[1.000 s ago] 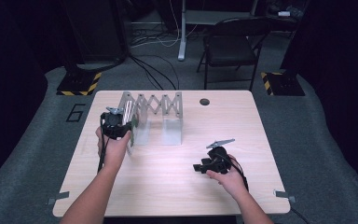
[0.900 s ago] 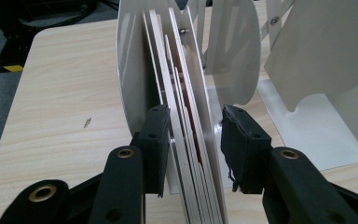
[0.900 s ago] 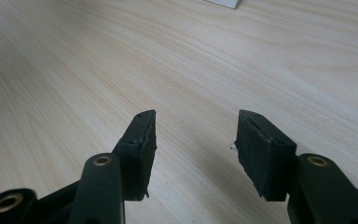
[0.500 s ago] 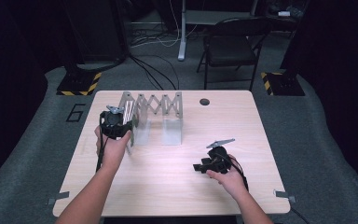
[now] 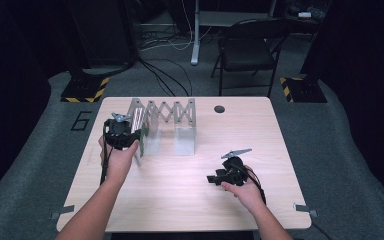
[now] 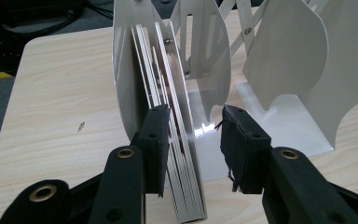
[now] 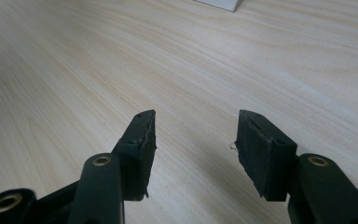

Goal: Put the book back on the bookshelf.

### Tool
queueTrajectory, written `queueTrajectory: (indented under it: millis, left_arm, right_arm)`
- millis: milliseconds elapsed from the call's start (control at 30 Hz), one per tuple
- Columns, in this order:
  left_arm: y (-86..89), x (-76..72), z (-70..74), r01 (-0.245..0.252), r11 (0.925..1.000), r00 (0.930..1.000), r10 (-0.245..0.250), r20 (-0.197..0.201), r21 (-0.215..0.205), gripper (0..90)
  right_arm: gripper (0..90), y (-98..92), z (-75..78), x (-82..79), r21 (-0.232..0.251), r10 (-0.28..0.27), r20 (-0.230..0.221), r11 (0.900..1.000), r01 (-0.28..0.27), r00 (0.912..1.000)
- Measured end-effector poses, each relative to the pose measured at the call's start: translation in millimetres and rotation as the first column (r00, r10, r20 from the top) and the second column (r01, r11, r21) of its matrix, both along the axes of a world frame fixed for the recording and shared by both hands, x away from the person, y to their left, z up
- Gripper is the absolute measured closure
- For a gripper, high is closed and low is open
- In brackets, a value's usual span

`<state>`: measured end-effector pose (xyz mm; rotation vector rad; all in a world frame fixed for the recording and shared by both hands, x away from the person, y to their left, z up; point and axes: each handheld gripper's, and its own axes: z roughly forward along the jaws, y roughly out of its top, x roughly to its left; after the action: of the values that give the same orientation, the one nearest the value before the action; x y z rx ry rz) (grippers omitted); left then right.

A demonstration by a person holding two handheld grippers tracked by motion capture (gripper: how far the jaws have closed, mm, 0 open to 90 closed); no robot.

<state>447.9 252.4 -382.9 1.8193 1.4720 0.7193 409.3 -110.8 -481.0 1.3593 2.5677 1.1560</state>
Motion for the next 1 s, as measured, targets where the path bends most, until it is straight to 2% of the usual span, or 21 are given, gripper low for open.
queueTrajectory:
  millis: [333, 467, 533, 633, 767, 1000]
  left_arm:
    - [2.7, -3.4, 3.3, 0.035, 0.9993, 0.999, -0.035, -0.028, -0.014, 60.1]
    - [2.1, -7.8, 7.7, 0.056, 0.9984, 0.9982, -0.056, -0.021, -0.012, 59.7]
    - [1.5, -10.2, 10.7, 0.064, 0.9977, 0.9978, -0.065, -0.015, -0.024, 59.0]
    - [1.9, -14.9, 16.9, 0.093, 0.9955, 0.9955, -0.093, -0.015, -0.015, 58.1]
    - [3.3, -21.6, 22.0, 0.124, 0.9919, 0.992, -0.125, -0.017, -0.028, 56.7]
    - [3.6, -31.7, 24.4, 0.172, 0.9844, 0.9847, -0.173, -0.022, -0.037, 54.0]
  right_arm:
    - [47.2, 0.8, -0.3, 0.7, -0.006, 0.004, 0.008, 1.0, -0.004, 1.0]
    - [47.2, 0.3, 0.1, 0.5, -0.002, -0.001, 0.005, 1.0, 0.001, 1.0]
    - [47.2, -0.1, 0.0, 0.8, -0.006, -0.001, 0.009, 1.0, 0.001, 1.0]
    - [47.2, 0.9, 0.5, 0.3, -0.007, 0.001, 0.007, 1.0, -0.001, 1.0]
    - [47.2, 0.7, 0.5, 0.5, -0.009, 0.001, 0.009, 1.0, -0.001, 1.0]
    - [47.1, 1.9, 1.1, -0.5, -0.011, 0.001, 0.012, 1.0, -0.001, 0.9999]
